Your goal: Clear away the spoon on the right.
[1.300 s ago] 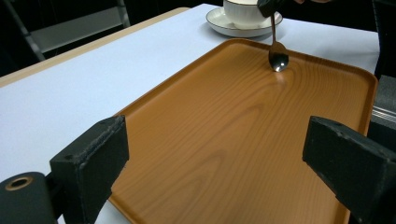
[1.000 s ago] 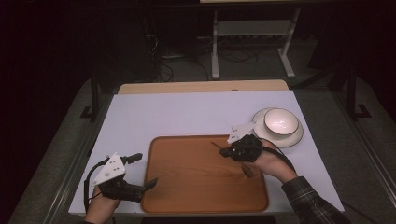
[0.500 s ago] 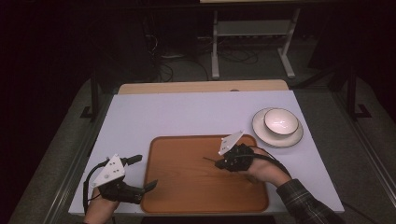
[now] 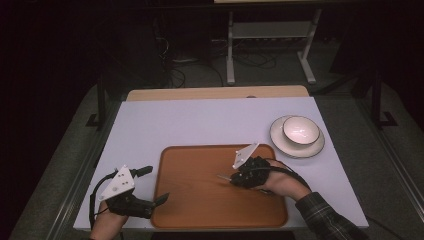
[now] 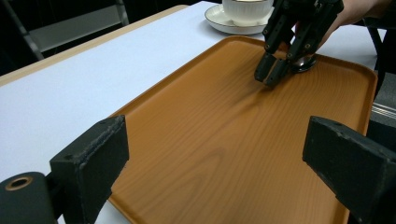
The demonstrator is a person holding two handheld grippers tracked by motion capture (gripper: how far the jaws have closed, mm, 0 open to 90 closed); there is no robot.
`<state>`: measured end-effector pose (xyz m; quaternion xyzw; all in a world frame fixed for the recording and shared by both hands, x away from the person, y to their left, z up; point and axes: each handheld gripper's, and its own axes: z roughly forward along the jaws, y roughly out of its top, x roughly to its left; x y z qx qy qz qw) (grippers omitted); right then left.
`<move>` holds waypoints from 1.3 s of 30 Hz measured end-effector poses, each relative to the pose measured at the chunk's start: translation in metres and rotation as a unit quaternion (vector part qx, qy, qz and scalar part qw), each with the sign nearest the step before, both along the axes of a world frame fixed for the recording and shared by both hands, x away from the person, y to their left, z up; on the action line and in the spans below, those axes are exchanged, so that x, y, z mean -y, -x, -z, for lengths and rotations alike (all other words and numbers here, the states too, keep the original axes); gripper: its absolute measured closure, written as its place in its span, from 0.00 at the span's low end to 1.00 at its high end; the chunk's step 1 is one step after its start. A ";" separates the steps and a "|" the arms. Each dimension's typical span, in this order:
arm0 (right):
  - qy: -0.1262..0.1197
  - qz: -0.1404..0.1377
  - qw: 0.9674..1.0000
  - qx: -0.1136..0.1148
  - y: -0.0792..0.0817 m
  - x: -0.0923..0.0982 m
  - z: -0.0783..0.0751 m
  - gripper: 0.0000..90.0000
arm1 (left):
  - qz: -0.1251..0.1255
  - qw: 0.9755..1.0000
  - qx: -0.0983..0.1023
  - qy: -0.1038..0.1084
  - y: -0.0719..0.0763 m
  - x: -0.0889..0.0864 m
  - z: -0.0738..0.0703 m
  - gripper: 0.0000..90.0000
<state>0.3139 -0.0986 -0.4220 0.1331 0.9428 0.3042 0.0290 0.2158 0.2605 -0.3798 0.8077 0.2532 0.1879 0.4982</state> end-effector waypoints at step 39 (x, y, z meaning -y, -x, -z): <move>-0.181 0.162 0.965 0.098 0.027 0.084 -0.040 0.10 | 0.000 1.000 0.002 0.007 0.000 -0.001 -0.001 0.07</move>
